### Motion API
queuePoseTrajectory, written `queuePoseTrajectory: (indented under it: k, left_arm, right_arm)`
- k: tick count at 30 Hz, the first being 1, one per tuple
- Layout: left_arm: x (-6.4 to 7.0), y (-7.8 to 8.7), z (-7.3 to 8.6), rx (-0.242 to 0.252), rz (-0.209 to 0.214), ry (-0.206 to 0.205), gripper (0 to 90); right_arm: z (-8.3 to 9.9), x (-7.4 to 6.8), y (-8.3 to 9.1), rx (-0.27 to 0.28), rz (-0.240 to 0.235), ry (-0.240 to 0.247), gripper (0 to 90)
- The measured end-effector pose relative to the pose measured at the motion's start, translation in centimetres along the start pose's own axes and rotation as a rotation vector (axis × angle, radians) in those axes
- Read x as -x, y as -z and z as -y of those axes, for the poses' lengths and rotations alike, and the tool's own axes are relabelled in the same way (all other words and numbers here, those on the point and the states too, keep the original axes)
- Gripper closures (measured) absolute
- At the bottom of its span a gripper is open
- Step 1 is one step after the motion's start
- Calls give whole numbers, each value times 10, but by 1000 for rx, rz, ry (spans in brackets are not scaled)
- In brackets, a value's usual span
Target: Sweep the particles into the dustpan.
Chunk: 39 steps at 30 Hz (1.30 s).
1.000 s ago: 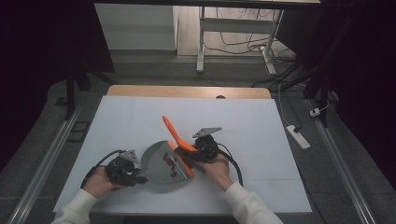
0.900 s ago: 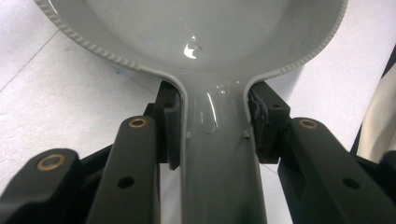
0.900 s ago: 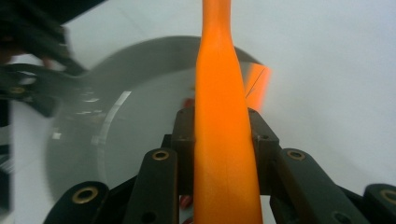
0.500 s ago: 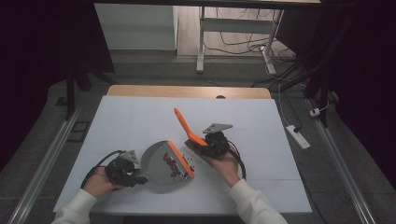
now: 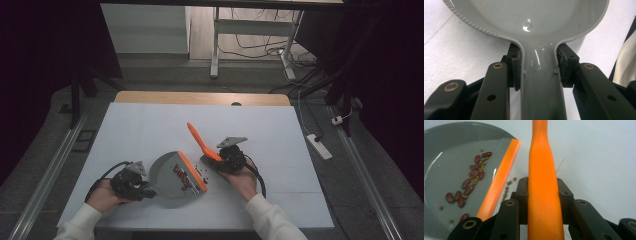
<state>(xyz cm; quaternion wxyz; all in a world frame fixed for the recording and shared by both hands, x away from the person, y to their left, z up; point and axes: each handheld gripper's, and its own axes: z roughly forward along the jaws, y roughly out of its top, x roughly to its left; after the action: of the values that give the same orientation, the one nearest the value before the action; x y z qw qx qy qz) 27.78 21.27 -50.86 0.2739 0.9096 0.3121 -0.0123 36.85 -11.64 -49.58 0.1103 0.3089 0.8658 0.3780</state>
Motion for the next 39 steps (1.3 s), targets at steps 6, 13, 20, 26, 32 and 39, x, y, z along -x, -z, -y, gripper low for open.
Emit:
queuePoseTrajectory:
  k: [6, 13, 20, 26, 32, 39]
  left_arm:
    - [0, -1, -1, -3, 1, -3, 617]
    - [0, -2, -1, -4, 1, -6, 617]
    - [0, -2, -1, -5, 2, -8, 617]
    - [1, -1, 0, -5, 1, -8, 617]
    - [3, 2, 2, -7, 1, -8, 617]
    - [4, 2, 2, -10, -1, -10, 617]
  right_arm:
    - [-3, -16, -5, -1, -41, 20, 699]
    - [-7, -34, -8, 42, -182, -29, 700]
    - [-15, -31, 7, 97, -147, -3, 700]
    - [-8, -9, 10, 74, -35, -8, 700]
    - [-3, -2, 4, 36, 7, -12, 699]
    - [-4, -4, -8, 23, -4, -5, 700]
